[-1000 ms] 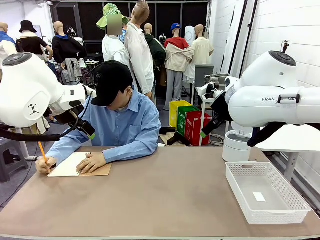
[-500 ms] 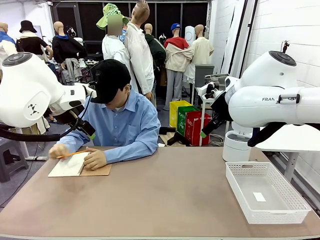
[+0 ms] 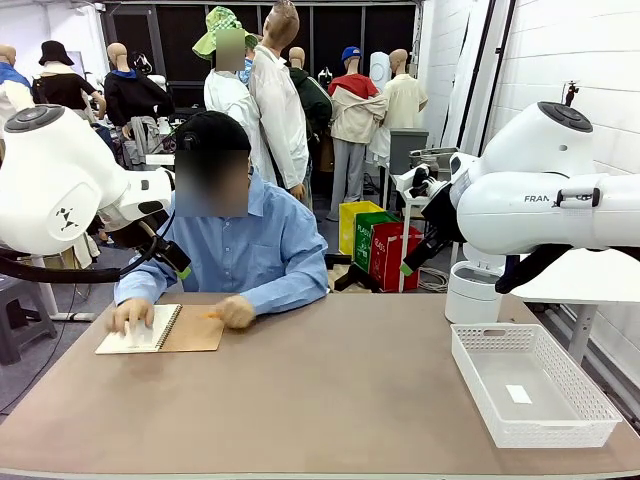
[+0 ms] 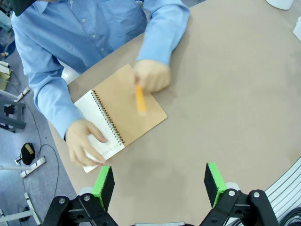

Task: Sort the paper based on its condition.
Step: If a person hands you a paper, place it in the Organizing basket , and if it's crumpled, put it in the Trash can.

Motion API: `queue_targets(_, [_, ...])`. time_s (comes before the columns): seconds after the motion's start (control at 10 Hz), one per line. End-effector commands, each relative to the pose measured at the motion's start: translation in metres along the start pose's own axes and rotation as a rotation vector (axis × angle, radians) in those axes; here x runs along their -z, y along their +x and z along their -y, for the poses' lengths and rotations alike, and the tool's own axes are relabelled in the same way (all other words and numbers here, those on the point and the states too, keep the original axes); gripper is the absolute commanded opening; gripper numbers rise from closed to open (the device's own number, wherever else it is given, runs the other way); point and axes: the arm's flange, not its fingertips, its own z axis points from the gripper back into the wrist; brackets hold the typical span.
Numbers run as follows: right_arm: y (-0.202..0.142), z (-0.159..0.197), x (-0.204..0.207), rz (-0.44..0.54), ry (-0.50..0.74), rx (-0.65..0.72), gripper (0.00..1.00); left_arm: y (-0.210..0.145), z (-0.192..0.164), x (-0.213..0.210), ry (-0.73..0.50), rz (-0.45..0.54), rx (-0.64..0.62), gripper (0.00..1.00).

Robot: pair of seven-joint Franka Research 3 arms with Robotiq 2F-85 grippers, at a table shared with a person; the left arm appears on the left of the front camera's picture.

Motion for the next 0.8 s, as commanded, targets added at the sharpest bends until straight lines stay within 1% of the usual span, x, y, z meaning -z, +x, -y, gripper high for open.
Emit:
queue_targets(0.0, [-0.0002,0.0003,0.0008,-0.002,0.0,0.0,1.0,0.0,-0.0004,-0.0001,-0.003,0.001,-0.002,1.0])
queue_targets(0.7, [-0.0002,0.0003,0.0008,-0.002,0.0,0.0,1.0,0.0,-0.0004,-0.0001,-0.003,0.001,-0.002,1.0])
